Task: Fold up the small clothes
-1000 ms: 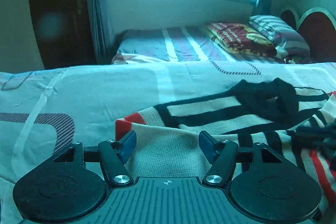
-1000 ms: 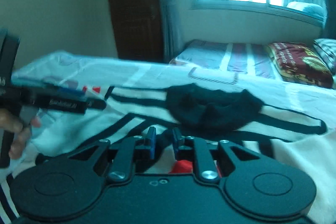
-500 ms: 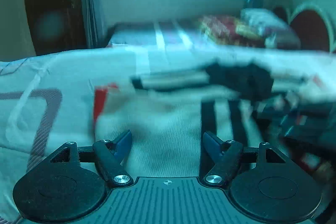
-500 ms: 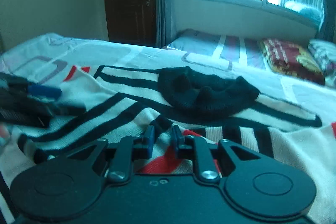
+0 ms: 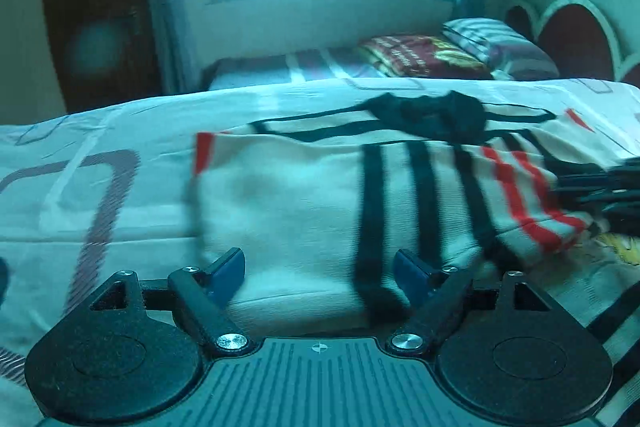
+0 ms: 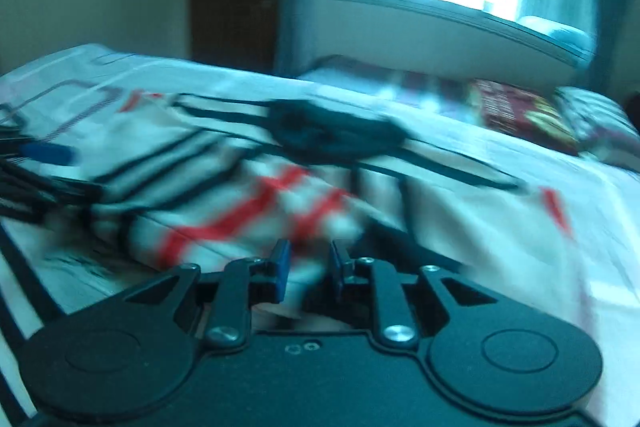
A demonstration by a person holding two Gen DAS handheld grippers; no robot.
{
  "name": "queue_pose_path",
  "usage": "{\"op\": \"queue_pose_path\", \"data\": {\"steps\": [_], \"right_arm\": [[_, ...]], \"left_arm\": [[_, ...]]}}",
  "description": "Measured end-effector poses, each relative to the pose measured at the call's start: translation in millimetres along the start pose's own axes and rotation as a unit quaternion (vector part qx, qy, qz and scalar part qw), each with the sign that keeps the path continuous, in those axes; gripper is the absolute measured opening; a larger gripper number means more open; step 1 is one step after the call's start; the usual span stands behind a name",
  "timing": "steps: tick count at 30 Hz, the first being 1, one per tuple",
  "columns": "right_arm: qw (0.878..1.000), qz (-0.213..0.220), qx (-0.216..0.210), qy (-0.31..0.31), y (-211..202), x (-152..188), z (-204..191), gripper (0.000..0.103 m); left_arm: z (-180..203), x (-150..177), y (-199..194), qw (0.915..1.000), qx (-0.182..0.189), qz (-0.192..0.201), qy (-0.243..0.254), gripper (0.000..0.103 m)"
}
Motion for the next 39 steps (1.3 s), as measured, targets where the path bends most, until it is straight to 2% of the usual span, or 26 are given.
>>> {"op": "queue_pose_path", "data": {"steps": [2,4,6,8,10,11,12,13,15,18,19,21,23,25,27,29,32,33,35,37,38,39], "right_arm": [[0.999,-0.003,0.005,0.033,-5.7,11.0,21.6,0.02],[0.998,-0.003,-0.008,0.062,-5.6,12.9,29.3,0.02],[0.997,0.0,-0.003,0.074,-16.2,9.8,34.1,0.02],[0.995,0.021,0.025,0.09,-39.9,13.9,47.7,0.019],[0.991,0.024,0.061,0.119,-60.2,29.0,69.7,0.019],[0.989,0.011,0.07,0.132,-61.8,39.1,78.4,0.018],[0.987,-0.015,0.073,0.14,-55.8,48.5,83.2,0.019],[0.986,-0.047,0.066,0.146,-45.6,59.8,85.5,0.018],[0.987,-0.032,0.066,0.145,-43.6,66.1,84.3,0.018],[0.985,-0.043,0.065,0.156,-46.1,61.9,85.1,0.018],[0.985,-0.042,0.066,0.156,-52.1,58.6,84.7,0.019],[0.986,-0.012,0.069,0.152,-73.6,53.4,82.1,0.023],[0.985,-0.006,0.059,0.16,-87.8,53.7,77.2,0.024],[0.982,-0.002,0.038,0.186,-106.4,56.8,75.6,0.028],[0.978,0.001,0.022,0.205,-125.5,62.5,71.5,0.047],[0.977,-0.005,0.009,0.214,-143.0,71.8,65.0,0.062],[0.974,-0.025,-0.003,0.224,-166.6,90.0,57.2,0.072],[0.973,-0.032,-0.008,0.227,-173.0,96.6,55.4,0.079],[0.971,-0.047,-0.012,0.233,-186.7,112.0,52.3,0.087],[0.969,-0.056,-0.015,0.239,-203.0,129.7,50.3,0.086],[0.966,-0.06,-0.029,0.251,-210.0,140.2,49.8,0.081],[0.959,-0.065,-0.042,0.272,-217.4,150.9,49.4,0.078]], "left_arm": [[-0.4,1.7,0.3,1.0,0.0,-0.001,0.002,0.082],[3.5,0.1,3.0,0.9999,-0.01,-0.001,0.002,0.082],[5.3,-4.8,-5.1,0.9998,-0.014,0.01,-0.008,0.082],[4.8,-5.5,-18.1,0.9995,-0.013,0.026,-0.009,0.082],[3.1,1.8,-16.8,0.9998,-0.017,0.008,-0.005,0.082],[3.3,7.6,-10.9,0.9998,-0.019,-0.006,-0.001,0.083],[4.3,11.2,-7.6,0.9998,-0.02,-0.004,0.002,0.088],[5.0,11.8,-6.1,0.9996,-0.027,0.0,0.003,0.092],[3.1,10.0,-3.8,0.9995,-0.029,-0.003,-0.008,0.095],[2.7,9.9,-12.6,0.9994,-0.036,0.0,-0.003,0.095],[2.7,11.3,-19.8,0.9993,-0.038,0.004,0.002,0.095],[1.1,13.7,-35.0,0.9991,-0.039,0.01,0.009,0.095],[-1.2,19.4,-50.7,0.9989,-0.045,0.01,0.013,0.095],[-2.7,28.0,-65.4,0.999,-0.044,0.004,0.008,0.095],[-3.0,39.4,-81.9,0.9989,-0.047,0.0,0.005,0.098],[-1.8,53.3,-98.9,0.999,-0.044,-0.002,0.002,0.103],[-3.7,74.8,-123.7,0.9992,-0.037,-0.013,0.004,0.103],[-6.9,80.7,-133.0,0.9994,-0.029,-0.017,-0.003,0.103],[-17.0,94.0,-152.2,0.9991,-0.006,-0.033,-0.027,0.103],[-31.1,107.5,-169.8,0.9954,0.031,-0.058,-0.07,0.102],[-37.0,115.2,-178.4,0.9918,0.055,-0.068,-0.093,0.094],[-43.4,122.1,-185.4,0.9863,0.08,-0.08,-0.121,0.076]]}}
Point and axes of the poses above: each gripper's, at about its wrist camera, not at the fingertips, and y roughly the way its jaws point, z to its right, x to its underside, the point moved 5 cm from there along y, roughly the way its jaws point, and after that the axes turned 8 degrees about -y, right-handed, at the moved point
